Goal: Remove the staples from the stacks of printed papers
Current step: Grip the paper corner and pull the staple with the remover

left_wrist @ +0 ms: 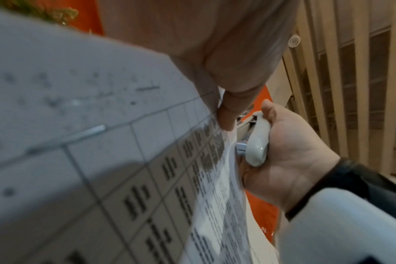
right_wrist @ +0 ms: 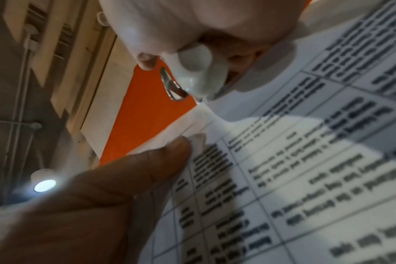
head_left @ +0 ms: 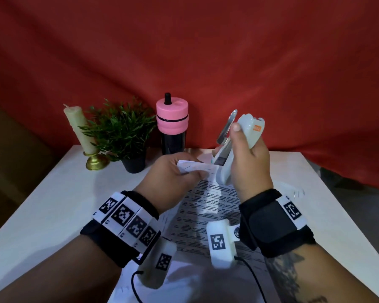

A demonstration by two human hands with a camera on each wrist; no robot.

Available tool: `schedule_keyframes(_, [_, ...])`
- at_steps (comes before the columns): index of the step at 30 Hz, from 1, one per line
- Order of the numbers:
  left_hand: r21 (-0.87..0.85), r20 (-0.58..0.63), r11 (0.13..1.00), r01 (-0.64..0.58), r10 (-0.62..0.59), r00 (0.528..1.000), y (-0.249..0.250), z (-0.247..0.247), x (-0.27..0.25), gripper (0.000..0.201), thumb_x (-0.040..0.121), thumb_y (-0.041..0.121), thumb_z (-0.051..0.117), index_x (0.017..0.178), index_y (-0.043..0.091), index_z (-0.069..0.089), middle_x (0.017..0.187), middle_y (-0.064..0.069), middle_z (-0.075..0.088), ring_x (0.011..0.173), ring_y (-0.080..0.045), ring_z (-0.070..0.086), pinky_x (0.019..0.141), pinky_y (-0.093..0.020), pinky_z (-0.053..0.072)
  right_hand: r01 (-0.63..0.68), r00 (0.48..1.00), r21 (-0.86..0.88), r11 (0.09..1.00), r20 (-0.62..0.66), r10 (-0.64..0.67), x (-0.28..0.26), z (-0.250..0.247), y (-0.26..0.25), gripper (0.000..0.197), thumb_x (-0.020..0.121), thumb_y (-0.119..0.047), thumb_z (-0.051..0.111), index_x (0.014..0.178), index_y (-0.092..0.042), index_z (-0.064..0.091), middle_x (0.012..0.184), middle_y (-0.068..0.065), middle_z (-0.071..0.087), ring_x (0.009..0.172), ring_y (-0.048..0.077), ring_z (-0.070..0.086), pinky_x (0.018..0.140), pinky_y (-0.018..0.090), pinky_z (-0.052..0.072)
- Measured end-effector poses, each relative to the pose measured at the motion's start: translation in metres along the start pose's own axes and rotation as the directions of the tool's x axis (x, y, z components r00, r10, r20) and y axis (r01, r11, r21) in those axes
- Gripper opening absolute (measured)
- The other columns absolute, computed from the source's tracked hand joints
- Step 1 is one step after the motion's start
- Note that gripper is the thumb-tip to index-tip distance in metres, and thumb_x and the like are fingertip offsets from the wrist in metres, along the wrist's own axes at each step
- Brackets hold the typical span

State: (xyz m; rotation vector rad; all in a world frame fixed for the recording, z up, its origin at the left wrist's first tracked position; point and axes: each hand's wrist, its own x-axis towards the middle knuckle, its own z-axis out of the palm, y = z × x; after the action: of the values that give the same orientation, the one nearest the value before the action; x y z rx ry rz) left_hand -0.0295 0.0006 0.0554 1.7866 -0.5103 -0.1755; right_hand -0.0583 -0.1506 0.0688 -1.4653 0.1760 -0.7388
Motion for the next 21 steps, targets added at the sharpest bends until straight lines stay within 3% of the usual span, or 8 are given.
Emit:
schedule_keyframes(4, [-0.023,-0.008,1.0,-0.001,0.001,1.0,0.004,0.002,-0.002,0.005,0.082,0.013,0.074,0.081,0.011,0.07,0.065,-0.001,0.065,0.053,-0.007,0.053,0.052,-0.018,0.043,0.006,1.0,-0.029,1.0,-0.025,-0.006,-0.004,0.003,-0.002,0.036,0.075,-0.061,0.057,0.082,-0.026,0.062,0.076,0.0,0.065,0.083,0.036,0.068,0.078,0.053,0.056])
schedule_keyframes(6, [-0.025,-0.007,1.0,-0.006,0.006,1.0,0.005,0.003,-0.003,0.006,0.083,0.013,0.074,0.081,0.009,0.07,0.061,0.004,0.062,0.049,-0.004,0.05,0.049,-0.016,0.041,0.018,0.999,-0.008,1.0,-0.044,-0.018,-0.006,0.004,-0.004,0.041,0.073,-0.063,0.056,0.084,-0.023,0.062,0.077,0.005,0.067,0.082,0.04,0.068,0.076,0.055,0.056])
schedule_keyframes(8, [-0.036,-0.004,0.999,-0.017,0.017,1.0,0.006,0.004,-0.004,0.005,0.083,0.011,0.073,0.08,0.009,0.07,0.054,0.011,0.059,0.045,-0.001,0.047,0.047,-0.014,0.038,0.035,0.998,-0.028,0.999,-0.053,-0.036,-0.005,0.003,-0.004,0.05,0.075,-0.063,0.055,0.09,-0.016,0.064,0.081,0.011,0.069,0.082,0.038,0.068,0.077,0.053,0.056])
schedule_keyframes(10, [-0.046,-0.001,0.999,-0.027,0.027,1.0,0.007,0.005,-0.004,0.005,0.083,0.01,0.072,0.079,0.01,0.07,0.05,0.013,0.057,0.043,0.002,0.046,0.046,-0.013,0.036,0.052,0.997,-0.036,0.998,-0.06,-0.054,-0.004,0.002,-0.005,0.051,0.075,-0.063,0.054,0.089,-0.014,0.063,0.077,0.002,0.067,0.079,0.026,0.068,0.076,0.046,0.057])
schedule_keyframes(12, [-0.061,0.003,0.998,-0.033,0.033,0.999,0.008,0.006,-0.005,0.006,0.083,0.011,0.073,0.078,0.012,0.07,0.055,0.009,0.06,0.048,-0.002,0.05,0.049,-0.016,0.04,0.06,0.995,-0.039,0.997,-0.073,-0.063,-0.004,0.002,-0.006,0.049,0.075,-0.062,0.054,0.084,-0.015,0.063,0.072,-0.003,0.064,0.074,0.024,0.066,0.073,0.043,0.056])
schedule_keyframes(14, [-0.076,0.001,0.996,-0.036,0.036,0.999,0.009,0.008,-0.005,0.008,0.082,0.012,0.074,0.077,0.016,0.07,0.063,0.002,0.065,0.056,-0.008,0.055,0.055,-0.022,0.045,0.055,0.996,-0.019,0.998,-0.069,-0.056,-0.005,0.004,-0.007,0.047,0.075,-0.06,0.056,0.08,-0.014,0.062,0.07,0.005,0.063,0.075,0.039,0.066,0.07,0.052,0.056])
schedule_keyframes(16, [-0.089,0.003,0.995,-0.045,0.045,0.999,0.01,0.009,-0.006,0.013,0.082,0.011,0.074,0.074,0.02,0.069,0.063,0.003,0.065,0.058,-0.009,0.056,0.057,-0.023,0.046,0.062,0.996,-0.006,0.998,-0.071,-0.062,-0.005,0.004,-0.008,0.044,0.074,-0.059,0.058,0.076,-0.015,0.061,0.066,0.007,0.062,0.073,0.046,0.064,0.066,0.057,0.055])
schedule_keyframes(21, [-0.135,0.04,0.988,-0.072,0.078,0.996,0.013,0.012,-0.006,0.002,0.084,0.006,0.072,0.085,0.008,0.071,0.074,-0.015,0.07,0.062,-0.011,0.057,0.058,-0.021,0.047,0.101,0.992,-0.032,0.994,-0.073,-0.103,0.0,0.002,-0.007,0.039,0.074,-0.057,0.062,0.065,-0.019,0.057,0.062,0.005,0.057,0.069,0.043,0.063,0.064,0.053,0.054])
